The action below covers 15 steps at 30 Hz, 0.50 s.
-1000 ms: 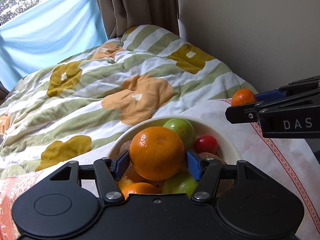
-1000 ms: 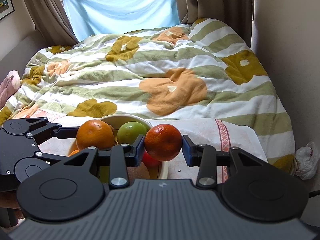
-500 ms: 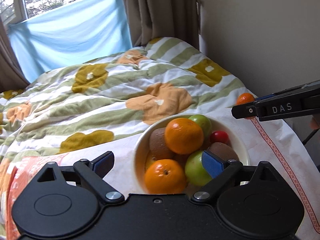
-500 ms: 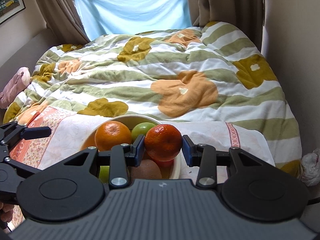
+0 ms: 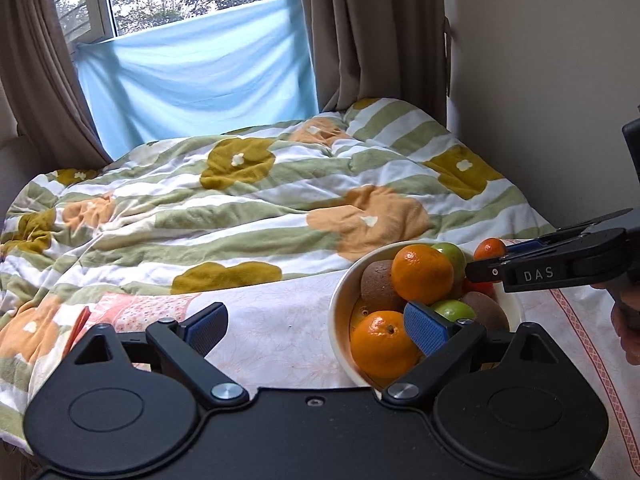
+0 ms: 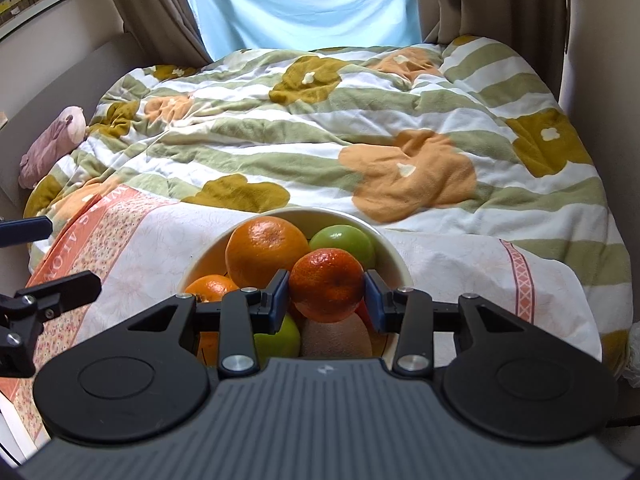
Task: Organize fruits
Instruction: 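Open both tools to release the fruits in the bowl and withdraw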
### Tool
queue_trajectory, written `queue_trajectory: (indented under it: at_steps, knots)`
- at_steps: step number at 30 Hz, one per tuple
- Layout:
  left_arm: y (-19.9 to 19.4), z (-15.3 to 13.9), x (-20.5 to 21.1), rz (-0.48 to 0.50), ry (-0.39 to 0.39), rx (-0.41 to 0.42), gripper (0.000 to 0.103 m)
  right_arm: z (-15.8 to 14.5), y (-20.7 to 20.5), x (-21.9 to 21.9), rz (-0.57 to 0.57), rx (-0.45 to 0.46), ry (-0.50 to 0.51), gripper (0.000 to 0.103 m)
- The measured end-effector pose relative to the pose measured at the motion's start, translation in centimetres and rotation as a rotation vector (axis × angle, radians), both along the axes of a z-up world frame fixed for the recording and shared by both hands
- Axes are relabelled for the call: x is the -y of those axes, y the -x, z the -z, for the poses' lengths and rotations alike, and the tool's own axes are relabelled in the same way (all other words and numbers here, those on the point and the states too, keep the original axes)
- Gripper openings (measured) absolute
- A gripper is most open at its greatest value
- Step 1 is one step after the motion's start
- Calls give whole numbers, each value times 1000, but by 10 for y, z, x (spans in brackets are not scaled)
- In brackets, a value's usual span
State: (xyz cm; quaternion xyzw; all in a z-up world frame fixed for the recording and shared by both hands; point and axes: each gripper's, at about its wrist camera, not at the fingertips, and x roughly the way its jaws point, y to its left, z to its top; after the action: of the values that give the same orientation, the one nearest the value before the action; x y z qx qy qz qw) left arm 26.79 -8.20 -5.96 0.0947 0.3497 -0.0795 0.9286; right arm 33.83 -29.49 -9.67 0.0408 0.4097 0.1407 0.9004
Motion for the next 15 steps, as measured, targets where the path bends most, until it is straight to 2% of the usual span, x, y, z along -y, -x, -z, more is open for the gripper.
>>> queue_trajectory:
  at_steps: [9,11,13,15]
  knots:
    - [8,5,-3,-46,5,-15,97,10,-4,-1,-51,15,13,59]
    - [10,7,-3,-59,2,-20,97,13,-4,-2,-69,6,26,67]
    - [12,8,-2,-71,1,-23,97,13,-1,-2,-84,10,19,100]
    - [15,8,-3,-86,0,-19,97,12,3,-1,-90,13,16,103]
